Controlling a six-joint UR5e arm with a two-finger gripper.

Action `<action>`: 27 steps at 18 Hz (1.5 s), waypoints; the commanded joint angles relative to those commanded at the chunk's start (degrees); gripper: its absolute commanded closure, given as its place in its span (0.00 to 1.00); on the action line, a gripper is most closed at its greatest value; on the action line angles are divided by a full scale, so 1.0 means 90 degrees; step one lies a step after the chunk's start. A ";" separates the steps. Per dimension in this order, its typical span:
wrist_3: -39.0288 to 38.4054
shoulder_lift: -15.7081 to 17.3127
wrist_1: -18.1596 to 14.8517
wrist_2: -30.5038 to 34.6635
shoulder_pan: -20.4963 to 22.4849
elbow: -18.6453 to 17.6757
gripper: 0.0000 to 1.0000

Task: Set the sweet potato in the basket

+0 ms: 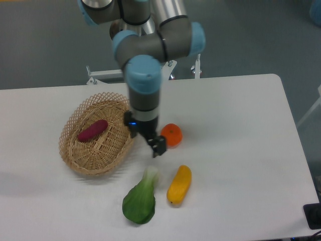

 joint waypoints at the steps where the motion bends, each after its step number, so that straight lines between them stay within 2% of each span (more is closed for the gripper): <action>1: 0.0205 0.0000 0.0000 0.0000 0.0205 0.0000 0.00; 8: 0.1612 0.0000 0.0000 0.0000 0.1338 0.0000 0.00; 14: 0.2687 -0.0029 0.0010 0.0000 0.2081 0.0029 0.00; 19: 0.2844 -0.0156 0.0020 -0.0010 0.2316 0.0146 0.00; 27: 0.2844 -0.0234 0.0010 -0.0010 0.2326 0.0166 0.00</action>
